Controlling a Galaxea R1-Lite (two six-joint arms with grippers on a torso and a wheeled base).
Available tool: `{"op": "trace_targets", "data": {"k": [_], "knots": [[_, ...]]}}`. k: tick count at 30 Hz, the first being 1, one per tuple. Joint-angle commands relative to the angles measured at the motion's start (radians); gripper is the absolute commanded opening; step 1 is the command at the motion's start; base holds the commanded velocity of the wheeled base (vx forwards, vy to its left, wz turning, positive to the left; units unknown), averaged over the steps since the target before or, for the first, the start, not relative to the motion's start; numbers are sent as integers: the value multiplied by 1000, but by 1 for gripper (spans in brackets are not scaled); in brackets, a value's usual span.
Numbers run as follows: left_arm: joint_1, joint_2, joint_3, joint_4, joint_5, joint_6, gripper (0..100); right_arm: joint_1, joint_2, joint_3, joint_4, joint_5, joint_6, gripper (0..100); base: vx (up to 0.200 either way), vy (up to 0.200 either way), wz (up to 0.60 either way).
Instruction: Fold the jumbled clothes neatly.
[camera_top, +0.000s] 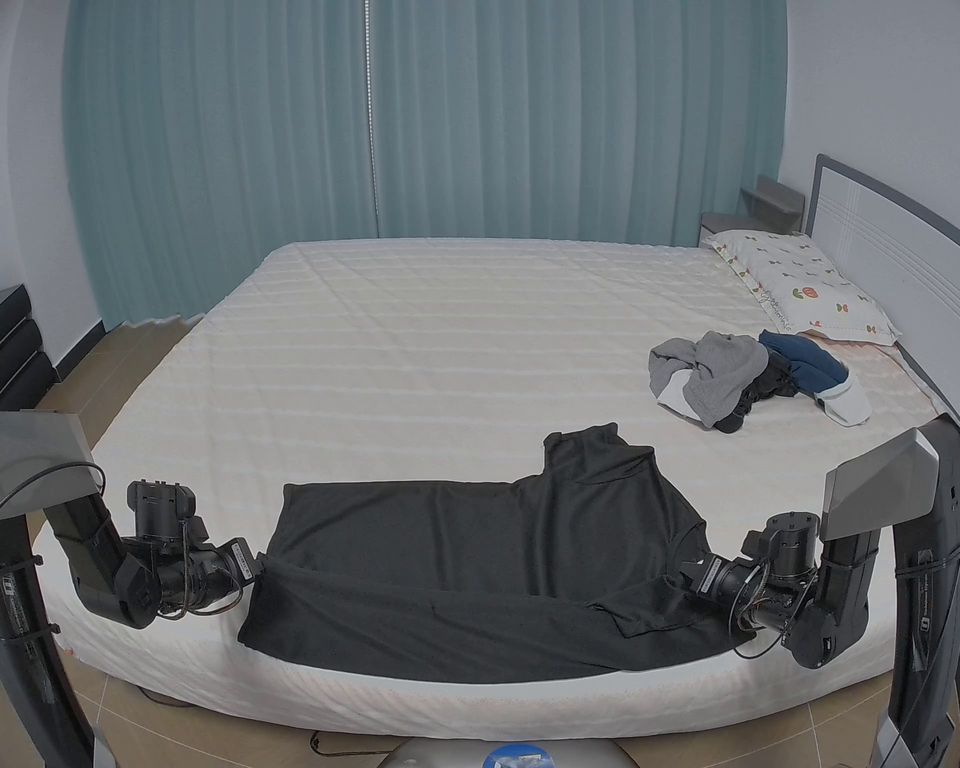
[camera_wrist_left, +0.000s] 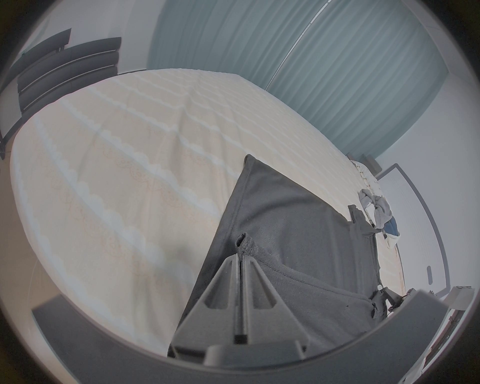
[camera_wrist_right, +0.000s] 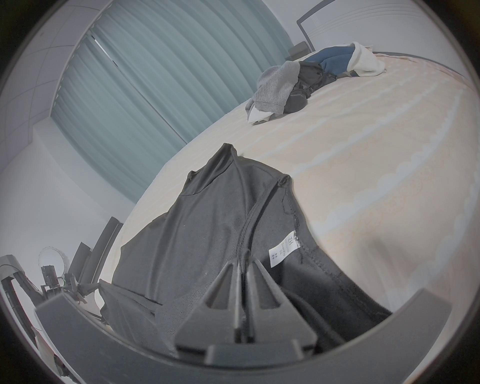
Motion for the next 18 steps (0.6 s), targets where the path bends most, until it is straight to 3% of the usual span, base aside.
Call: {"op": "trace_targets", "data": {"k": [1,18], "knots": [[0,0,5,0,2,0,0,-5,-12,4,-3,-1,4,0,0,0,0],[0,2,25,3,45,9,0,-53,-87,9,-5,-8,50,0,0,0,0]]}}
